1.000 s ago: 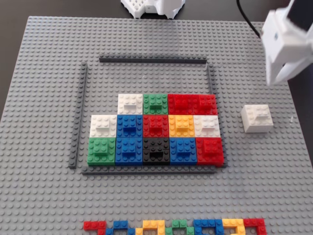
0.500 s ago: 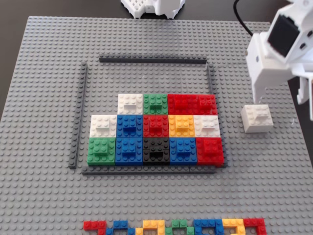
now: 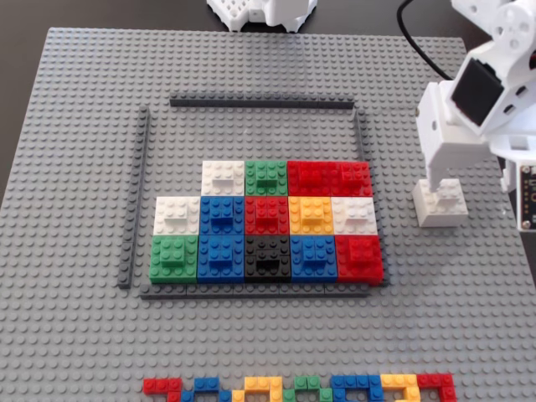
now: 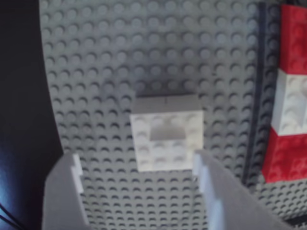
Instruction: Grab the cube and place it into the grid
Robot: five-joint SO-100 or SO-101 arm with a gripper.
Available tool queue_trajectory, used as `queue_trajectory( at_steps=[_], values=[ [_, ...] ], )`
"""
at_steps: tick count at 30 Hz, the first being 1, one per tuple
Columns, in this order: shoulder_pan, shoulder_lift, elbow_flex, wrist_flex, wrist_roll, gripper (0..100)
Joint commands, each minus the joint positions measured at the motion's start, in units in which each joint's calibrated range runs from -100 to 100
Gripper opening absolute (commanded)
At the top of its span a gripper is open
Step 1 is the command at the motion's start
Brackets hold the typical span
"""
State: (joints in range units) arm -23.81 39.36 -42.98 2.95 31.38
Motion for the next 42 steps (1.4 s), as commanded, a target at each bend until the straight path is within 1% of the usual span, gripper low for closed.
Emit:
queue_trajectory(
  at_steps=[1, 16, 21, 28, 36, 42],
  values=[
    [-0.47, -1.95, 0.07, -0.46, -0.15, 29],
    [-0.47, -2.12, 3.16, -1.78, -0.15, 27],
    [-0.25, -2.12, 3.43, -1.93, -0.05, 19],
    [0.27, -2.21, 3.88, -2.03, 0.00, 12],
    [1.01, -4.02, 3.25, -1.93, 0.15, 11],
    [1.23, -5.13, 2.79, -1.20, 0.44, 6]
  ],
)
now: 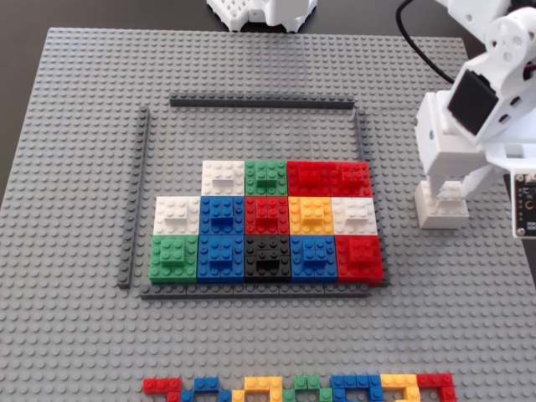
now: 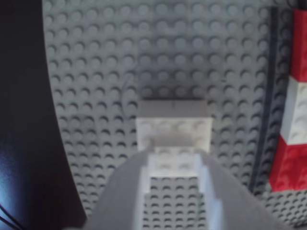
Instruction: Grab the cube and place it into the grid
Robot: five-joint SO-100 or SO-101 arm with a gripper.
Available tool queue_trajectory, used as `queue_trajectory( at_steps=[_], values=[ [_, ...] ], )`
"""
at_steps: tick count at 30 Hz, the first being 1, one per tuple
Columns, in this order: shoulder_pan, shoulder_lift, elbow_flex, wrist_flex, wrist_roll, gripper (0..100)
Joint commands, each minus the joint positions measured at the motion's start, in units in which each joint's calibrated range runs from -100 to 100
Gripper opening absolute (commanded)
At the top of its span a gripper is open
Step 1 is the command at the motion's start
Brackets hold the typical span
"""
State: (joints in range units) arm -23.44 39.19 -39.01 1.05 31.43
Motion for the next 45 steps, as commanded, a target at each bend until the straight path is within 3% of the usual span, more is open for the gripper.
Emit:
queue_trajectory(
  at_steps=[1, 15, 27, 45],
  values=[
    [0.86, -5.22, -1.18, 0.81, 0.34, 6],
    [0.27, -16.83, 0.72, 4.42, 1.51, 0],
    [1.67, -46.84, 23.74, 5.15, 3.96, 0],
    [20.46, -76.68, 50.84, 5.30, 12.21, 0]
  ],
)
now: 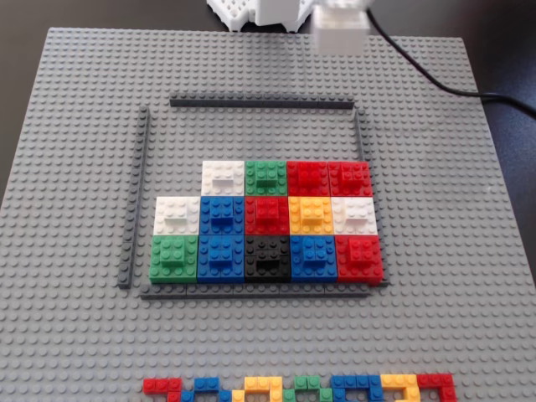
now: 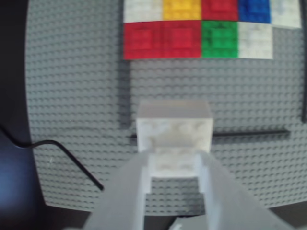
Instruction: Grab the cube and place it into the grid
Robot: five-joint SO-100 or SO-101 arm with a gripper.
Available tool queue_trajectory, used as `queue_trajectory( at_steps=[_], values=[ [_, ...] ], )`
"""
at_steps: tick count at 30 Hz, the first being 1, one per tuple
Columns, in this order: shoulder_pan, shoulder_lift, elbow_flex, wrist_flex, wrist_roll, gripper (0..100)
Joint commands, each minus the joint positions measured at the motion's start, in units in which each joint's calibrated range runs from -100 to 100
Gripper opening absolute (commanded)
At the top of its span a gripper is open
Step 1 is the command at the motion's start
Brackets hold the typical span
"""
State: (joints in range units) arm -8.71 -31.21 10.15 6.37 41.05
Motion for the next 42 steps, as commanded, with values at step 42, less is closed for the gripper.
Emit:
queue_trajectory(
  at_steps=[42],
  values=[
    [28.05, 30.78, -4.85, -11.70, 18.41, 0]
  ],
)
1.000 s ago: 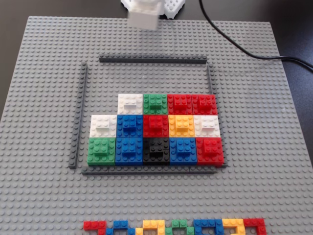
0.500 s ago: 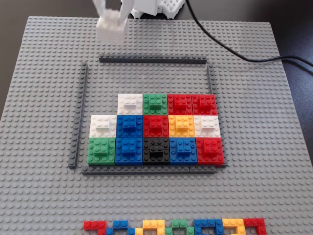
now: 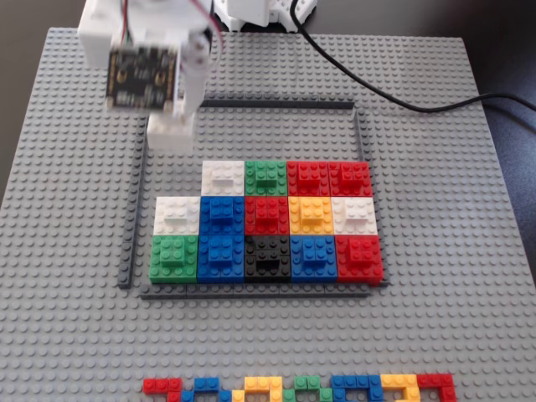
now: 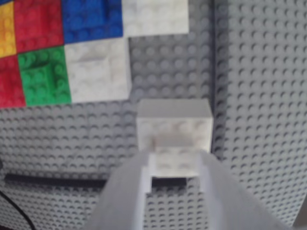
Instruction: Grab the cube and place it into the grid
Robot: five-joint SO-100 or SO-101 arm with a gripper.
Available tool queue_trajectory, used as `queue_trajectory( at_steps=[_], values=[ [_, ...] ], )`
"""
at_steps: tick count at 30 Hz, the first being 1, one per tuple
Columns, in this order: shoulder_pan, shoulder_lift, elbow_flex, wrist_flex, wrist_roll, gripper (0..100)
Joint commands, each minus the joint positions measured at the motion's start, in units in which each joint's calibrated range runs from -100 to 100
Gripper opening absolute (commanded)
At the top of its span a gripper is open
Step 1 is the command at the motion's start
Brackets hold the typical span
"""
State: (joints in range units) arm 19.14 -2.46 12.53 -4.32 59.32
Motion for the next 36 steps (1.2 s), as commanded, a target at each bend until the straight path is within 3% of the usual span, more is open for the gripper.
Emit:
queue_trajectory(
  at_steps=[1, 36],
  values=[
    [0.12, 2.98, -7.68, -1.30, 0.24, 0],
    [-2.97, 11.06, -9.32, -4.28, -1.61, 0]
  ],
)
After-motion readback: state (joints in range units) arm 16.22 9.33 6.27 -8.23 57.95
